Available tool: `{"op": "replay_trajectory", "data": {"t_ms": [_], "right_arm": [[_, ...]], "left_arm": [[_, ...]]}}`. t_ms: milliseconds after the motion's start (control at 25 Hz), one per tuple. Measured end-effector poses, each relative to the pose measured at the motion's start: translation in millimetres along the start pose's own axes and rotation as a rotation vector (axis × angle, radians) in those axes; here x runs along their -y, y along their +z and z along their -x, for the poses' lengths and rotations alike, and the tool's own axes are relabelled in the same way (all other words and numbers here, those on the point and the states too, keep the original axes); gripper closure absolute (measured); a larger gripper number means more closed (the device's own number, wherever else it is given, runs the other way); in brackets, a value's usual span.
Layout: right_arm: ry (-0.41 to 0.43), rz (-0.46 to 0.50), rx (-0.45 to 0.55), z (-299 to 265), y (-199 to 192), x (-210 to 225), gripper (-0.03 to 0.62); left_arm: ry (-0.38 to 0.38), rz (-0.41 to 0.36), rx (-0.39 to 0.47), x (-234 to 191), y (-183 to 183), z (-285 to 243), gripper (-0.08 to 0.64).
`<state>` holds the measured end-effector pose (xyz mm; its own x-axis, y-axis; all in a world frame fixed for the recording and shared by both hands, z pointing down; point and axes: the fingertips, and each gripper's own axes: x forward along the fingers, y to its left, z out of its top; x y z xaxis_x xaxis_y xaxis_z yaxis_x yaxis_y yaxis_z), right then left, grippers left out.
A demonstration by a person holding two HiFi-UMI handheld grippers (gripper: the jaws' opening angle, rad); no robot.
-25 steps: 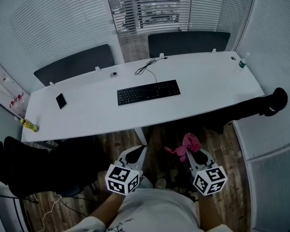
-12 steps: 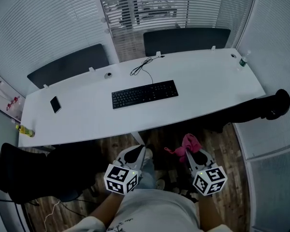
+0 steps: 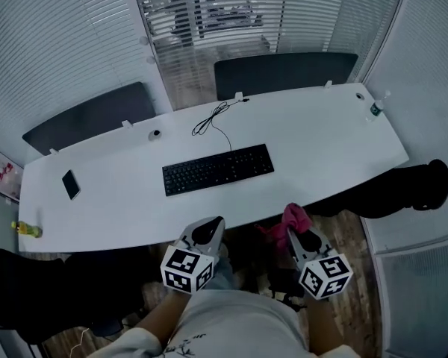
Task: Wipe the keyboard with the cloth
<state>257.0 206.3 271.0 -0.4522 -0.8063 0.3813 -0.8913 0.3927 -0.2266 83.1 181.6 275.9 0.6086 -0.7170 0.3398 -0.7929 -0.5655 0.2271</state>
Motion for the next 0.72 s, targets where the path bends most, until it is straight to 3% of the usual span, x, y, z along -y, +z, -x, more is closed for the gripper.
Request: {"op": "replay_trajectory", "data": {"t_ms": [240,720], "right_arm": [[-0.01,0.004,0.008,-55.8,32.5,5.1,0.529],[-0.008,-0.008,-0.013,-132.7,59.3,18.2,0.529]], "left_arm": [[-0.027,0.011,0.012,-45.9,32.1,-32.9,0.549],[-0.04,0.026,-0.002,-107.2,56.2,-76.4,0.549]]}}
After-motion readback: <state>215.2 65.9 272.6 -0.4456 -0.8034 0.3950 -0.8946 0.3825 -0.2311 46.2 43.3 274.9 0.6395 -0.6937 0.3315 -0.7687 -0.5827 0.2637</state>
